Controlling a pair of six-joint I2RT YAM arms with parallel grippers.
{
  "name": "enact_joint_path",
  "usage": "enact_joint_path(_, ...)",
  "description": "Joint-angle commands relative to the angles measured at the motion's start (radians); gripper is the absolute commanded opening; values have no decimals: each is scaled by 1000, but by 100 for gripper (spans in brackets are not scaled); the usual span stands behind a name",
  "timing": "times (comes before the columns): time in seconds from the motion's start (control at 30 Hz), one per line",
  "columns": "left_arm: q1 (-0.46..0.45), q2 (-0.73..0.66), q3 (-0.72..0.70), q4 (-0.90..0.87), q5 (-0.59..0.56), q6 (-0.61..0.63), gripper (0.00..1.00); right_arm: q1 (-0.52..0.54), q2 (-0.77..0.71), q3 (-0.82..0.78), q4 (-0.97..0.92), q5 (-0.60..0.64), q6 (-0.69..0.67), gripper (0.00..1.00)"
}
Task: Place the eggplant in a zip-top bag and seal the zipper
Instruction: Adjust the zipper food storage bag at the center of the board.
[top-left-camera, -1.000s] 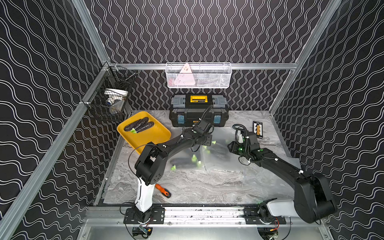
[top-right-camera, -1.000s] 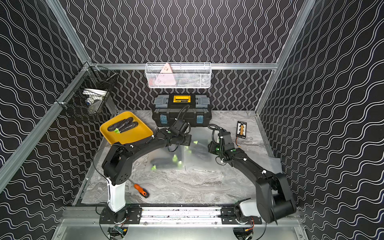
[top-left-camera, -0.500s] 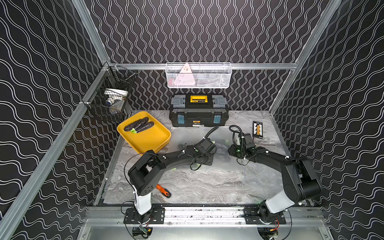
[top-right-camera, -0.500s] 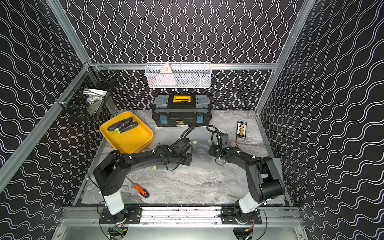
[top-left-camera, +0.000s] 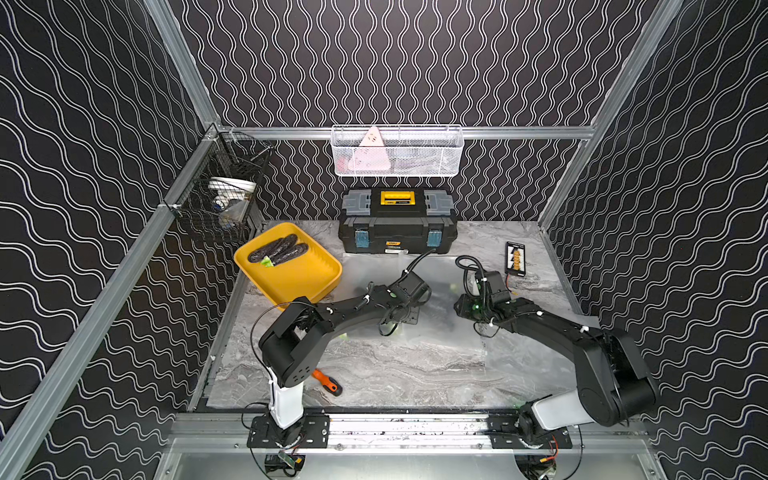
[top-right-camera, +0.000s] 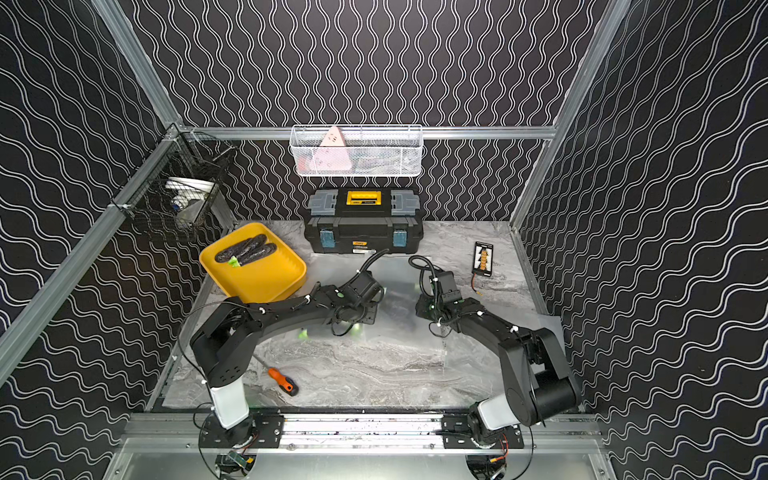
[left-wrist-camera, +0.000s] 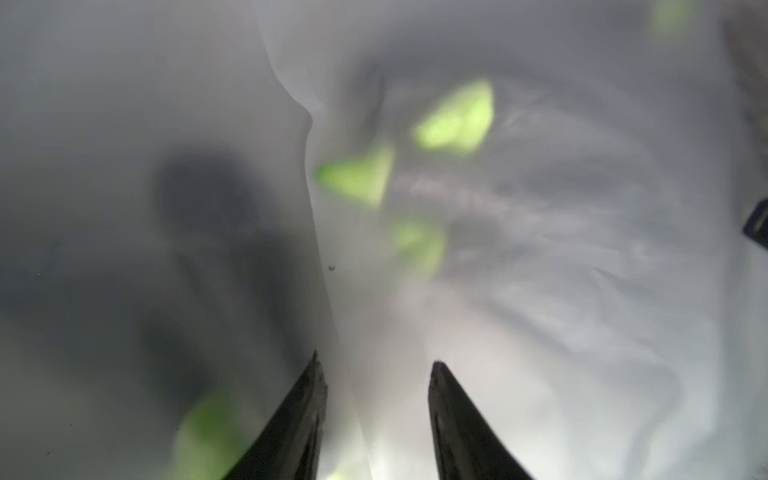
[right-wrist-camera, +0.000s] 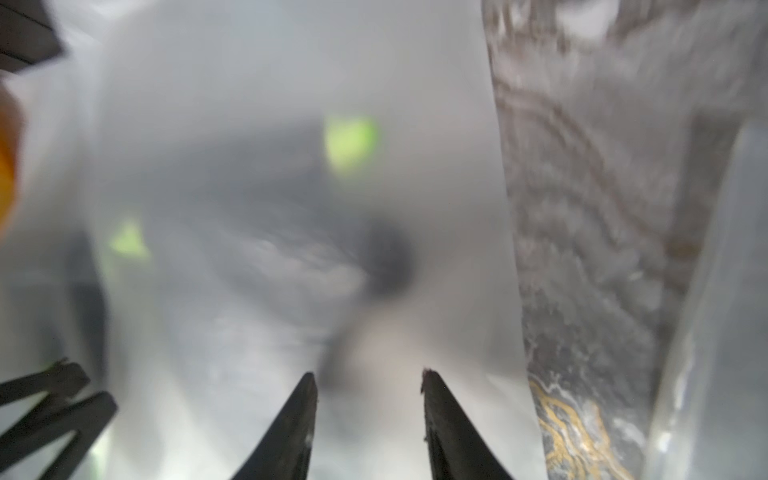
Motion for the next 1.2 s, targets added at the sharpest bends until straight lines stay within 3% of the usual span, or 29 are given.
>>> enact_joint_path(0.0,-10,-44,25,41,62,-29,47,0,-8,37,-1,-28,-12,44)
enact_joint_path(0.2,-23,-48,-40,123,168,-118,47,28,102,37,96,-197,58,41)
enact_joint_path(0.53,11,-4,-41,103,167,-106,55,92,146,-21,115,-163,115,46)
enact_joint_path(0.87,14,19,48,113,183,-99,54,68,63,121,-2,-74,73,50)
enact_joint_path(1.17,13,121,43,146,189,-88,52,-2,228,156,87,-130,92,49)
